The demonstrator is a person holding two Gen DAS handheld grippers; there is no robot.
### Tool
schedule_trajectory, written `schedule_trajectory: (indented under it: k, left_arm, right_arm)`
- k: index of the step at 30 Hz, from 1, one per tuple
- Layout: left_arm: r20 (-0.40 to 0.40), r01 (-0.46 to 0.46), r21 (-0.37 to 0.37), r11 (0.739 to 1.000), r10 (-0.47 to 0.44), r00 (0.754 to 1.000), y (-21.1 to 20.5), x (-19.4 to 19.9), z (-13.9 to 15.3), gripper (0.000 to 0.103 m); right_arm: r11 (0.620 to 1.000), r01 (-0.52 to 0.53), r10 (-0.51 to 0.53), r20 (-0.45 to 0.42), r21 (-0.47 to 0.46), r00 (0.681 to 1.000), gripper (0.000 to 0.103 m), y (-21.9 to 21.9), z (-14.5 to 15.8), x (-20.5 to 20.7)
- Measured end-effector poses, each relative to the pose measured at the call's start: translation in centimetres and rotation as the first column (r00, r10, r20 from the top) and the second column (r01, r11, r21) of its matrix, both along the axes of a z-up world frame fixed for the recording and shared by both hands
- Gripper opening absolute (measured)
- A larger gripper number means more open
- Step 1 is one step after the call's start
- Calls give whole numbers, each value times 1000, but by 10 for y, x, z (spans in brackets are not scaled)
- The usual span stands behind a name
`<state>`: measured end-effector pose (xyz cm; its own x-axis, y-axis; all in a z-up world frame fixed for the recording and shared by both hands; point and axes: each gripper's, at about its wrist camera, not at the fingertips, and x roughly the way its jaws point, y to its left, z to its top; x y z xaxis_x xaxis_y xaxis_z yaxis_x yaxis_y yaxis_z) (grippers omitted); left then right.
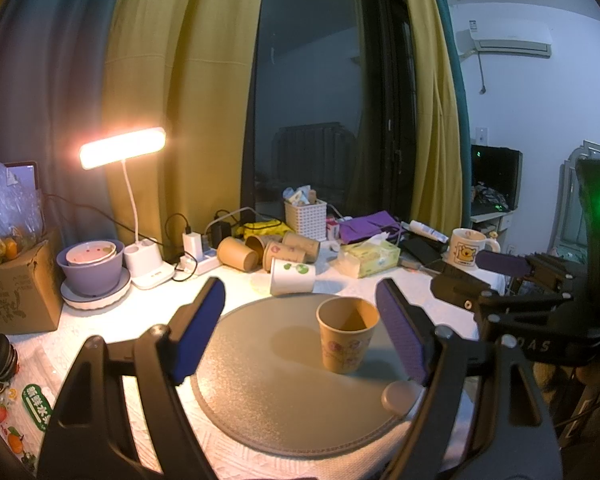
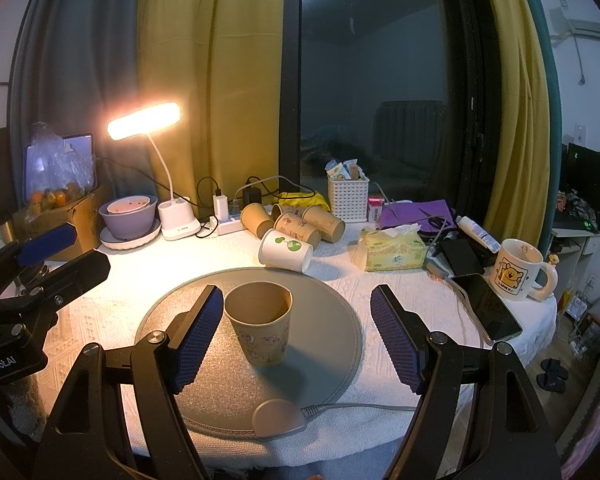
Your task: Flip cup upright
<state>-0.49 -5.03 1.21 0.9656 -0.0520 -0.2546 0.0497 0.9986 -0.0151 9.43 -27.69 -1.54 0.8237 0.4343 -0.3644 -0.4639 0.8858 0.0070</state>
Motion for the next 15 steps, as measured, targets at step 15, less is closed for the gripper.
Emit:
schedule_trajectory:
  k: [15]
  left_arm:
    - [-1,-1,-1,1000,1,1000,0,0,0,79]
  right_arm:
    - [1000,0,0,-1,-1,1000,79,0,0,0]
